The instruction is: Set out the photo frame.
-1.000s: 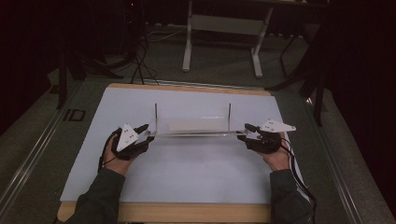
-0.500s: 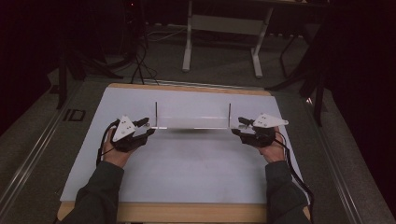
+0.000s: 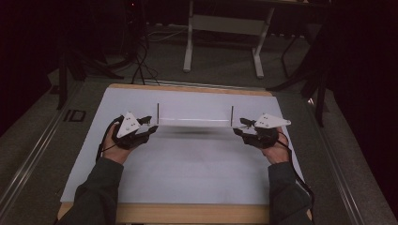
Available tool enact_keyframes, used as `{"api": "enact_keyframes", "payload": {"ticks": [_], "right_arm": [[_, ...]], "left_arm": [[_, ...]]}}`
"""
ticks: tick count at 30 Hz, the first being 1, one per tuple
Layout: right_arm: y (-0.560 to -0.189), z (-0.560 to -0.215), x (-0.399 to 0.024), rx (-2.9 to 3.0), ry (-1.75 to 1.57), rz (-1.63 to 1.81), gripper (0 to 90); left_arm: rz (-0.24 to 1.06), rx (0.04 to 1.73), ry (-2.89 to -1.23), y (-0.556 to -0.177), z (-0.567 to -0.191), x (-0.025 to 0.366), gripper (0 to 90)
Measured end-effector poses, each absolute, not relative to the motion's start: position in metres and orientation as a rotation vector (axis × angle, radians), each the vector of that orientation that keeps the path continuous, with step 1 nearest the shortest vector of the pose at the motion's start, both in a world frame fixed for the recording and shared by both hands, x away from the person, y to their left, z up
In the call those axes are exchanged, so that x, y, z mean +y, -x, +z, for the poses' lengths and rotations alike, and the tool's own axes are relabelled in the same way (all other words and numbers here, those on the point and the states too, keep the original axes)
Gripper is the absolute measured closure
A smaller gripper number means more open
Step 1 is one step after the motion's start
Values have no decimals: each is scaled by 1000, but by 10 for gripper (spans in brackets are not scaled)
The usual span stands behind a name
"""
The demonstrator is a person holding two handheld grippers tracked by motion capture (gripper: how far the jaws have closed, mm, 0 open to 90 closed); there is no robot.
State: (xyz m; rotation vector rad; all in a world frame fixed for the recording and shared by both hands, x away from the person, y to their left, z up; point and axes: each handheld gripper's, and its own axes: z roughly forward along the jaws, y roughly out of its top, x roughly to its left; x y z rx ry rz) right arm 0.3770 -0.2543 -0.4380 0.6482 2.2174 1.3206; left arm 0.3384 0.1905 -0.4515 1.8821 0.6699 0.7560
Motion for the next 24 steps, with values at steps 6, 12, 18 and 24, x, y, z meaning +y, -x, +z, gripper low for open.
{"api": "enact_keyframes", "payload": {"ticks": [6,12,18,24], "right_arm": [[-369,-423,-258,2188,-652,1405,522],[-362,-414,-260,2164,-668,1486,537],[-361,-410,-261,2159,-696,1516,537],[-360,-406,-263,2150,-726,1577,548]], "left_arm": [[715,679,-1793,-337,-441,196,590],[680,714,-1743,-334,-434,200,596],[642,744,-1712,-330,-429,202,606],[617,785,-1696,-329,-425,202,607]]}}
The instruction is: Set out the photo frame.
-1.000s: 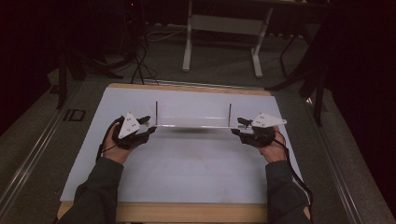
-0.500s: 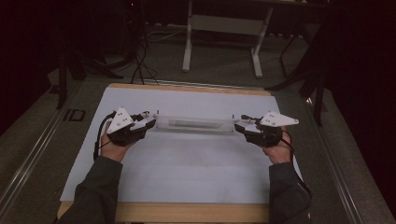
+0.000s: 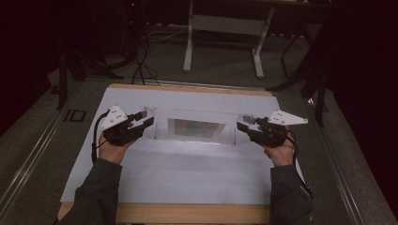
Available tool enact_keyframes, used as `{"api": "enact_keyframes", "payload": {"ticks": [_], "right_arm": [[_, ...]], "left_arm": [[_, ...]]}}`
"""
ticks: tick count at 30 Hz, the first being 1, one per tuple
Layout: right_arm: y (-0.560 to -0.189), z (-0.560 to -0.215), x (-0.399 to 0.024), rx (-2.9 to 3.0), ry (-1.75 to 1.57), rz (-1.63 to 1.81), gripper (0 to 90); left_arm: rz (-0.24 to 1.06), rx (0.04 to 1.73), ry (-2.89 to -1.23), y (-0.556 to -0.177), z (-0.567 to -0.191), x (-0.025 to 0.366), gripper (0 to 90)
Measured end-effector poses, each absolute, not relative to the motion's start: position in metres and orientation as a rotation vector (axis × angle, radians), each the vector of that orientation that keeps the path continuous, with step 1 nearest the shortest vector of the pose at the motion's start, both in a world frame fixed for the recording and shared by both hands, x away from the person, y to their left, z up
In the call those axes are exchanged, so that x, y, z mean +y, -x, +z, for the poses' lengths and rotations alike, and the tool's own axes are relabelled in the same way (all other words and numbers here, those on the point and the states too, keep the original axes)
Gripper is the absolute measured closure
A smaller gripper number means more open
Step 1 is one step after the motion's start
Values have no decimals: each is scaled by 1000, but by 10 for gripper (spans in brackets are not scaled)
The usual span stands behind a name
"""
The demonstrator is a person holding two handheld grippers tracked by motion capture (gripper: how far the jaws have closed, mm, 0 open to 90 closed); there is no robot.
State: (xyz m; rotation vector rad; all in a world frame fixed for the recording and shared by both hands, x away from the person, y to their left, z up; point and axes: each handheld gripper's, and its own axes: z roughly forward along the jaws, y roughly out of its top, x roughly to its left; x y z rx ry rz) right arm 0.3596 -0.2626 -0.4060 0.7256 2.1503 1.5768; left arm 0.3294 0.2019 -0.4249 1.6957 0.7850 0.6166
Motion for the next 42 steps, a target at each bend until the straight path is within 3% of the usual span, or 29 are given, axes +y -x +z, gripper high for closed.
{"api": "enact_keyframes", "payload": {"ticks": [11,27,42], "right_arm": [[-366,-404,-267,2133,-813,1657,571],[-391,-405,-263,2129,-887,1659,525],[-383,-407,-266,2123,-868,1664,544]], "left_arm": [[534,856,-1650,-333,-422,204,653],[540,904,-1637,-339,-423,200,660],[549,867,-1638,-341,-424,201,656]]}}
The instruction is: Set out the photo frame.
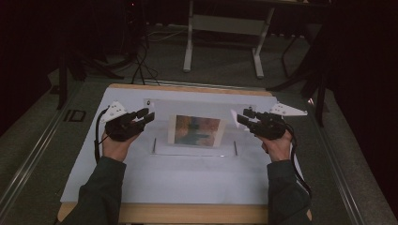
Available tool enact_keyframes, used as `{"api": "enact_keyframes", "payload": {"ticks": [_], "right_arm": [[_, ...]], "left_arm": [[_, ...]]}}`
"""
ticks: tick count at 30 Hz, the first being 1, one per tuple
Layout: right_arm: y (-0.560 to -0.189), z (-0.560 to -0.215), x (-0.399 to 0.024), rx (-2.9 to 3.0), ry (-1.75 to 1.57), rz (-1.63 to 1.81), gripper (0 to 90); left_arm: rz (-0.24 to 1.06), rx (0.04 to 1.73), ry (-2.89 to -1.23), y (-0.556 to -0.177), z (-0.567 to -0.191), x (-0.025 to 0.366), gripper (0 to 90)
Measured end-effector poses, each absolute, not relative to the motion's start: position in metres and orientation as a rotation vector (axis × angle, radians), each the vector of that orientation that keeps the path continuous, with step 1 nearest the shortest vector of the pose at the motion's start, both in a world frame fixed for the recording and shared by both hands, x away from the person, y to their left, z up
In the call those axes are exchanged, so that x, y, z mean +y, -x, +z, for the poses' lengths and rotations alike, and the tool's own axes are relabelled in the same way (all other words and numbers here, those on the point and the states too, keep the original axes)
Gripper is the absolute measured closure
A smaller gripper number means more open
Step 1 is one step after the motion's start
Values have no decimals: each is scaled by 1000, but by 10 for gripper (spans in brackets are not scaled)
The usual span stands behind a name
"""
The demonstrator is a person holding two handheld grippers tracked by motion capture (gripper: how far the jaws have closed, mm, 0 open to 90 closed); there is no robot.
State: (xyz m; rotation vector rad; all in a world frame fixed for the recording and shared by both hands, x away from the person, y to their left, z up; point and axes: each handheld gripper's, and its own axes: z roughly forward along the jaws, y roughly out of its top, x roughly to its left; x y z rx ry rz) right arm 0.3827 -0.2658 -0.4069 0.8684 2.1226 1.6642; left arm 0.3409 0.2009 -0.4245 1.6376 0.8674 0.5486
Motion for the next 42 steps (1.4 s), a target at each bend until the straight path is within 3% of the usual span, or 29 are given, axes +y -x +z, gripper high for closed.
{"api": "enact_keyframes", "payload": {"ticks": [4,8,12,29,42], "right_arm": [[-382,-407,-266,2127,-860,1659,541],[-380,-408,-269,2116,-854,1631,537],[-376,-412,-279,2109,-877,1637,502],[-353,-433,-311,2095,-933,1574,524],[-347,-465,-326,2109,-1113,1287,578]], "left_arm": [[563,865,-1635,-340,-424,200,633],[576,866,-1607,-335,-422,204,509],[572,880,-1597,-331,-423,212,454],[547,988,-1589,-306,-458,243,519],[583,1167,-1739,-305,-504,247,530]]}}
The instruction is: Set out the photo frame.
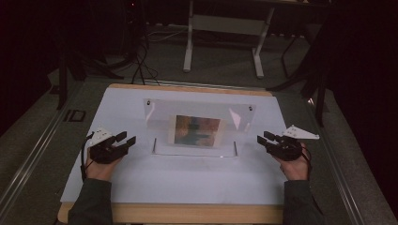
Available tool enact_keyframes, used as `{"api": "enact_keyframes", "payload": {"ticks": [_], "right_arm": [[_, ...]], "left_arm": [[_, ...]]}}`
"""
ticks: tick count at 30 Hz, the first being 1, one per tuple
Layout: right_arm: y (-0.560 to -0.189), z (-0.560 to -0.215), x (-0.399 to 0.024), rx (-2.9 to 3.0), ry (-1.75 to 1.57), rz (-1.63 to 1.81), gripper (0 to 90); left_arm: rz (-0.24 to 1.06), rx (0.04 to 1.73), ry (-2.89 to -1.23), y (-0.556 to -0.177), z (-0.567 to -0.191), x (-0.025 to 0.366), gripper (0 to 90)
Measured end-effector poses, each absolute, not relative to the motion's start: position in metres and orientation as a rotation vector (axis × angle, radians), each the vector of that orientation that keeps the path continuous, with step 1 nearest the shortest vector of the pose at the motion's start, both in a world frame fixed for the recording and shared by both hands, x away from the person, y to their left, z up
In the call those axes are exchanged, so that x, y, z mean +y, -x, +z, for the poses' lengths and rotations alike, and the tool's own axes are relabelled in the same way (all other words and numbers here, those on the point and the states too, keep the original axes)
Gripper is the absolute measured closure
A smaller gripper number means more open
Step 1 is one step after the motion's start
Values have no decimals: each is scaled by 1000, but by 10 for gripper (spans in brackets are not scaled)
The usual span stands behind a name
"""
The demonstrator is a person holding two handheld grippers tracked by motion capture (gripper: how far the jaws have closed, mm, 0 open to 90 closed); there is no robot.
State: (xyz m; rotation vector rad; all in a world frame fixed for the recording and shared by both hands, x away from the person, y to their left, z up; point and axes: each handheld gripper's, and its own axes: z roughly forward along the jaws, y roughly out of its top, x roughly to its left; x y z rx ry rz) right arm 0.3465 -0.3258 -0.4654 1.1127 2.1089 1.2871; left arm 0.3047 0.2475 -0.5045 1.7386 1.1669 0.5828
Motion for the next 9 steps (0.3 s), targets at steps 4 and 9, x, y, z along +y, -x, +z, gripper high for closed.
{"api": "enact_keyframes", "payload": {"ticks": [4,9], "right_arm": [[-346,-478,-330,2105,-1184,1230,578],[-350,-492,-332,2108,-1246,1145,560]], "left_arm": [[567,1227,-1746,-307,-513,250,528],[582,1259,-1786,-310,-520,248,523]]}}
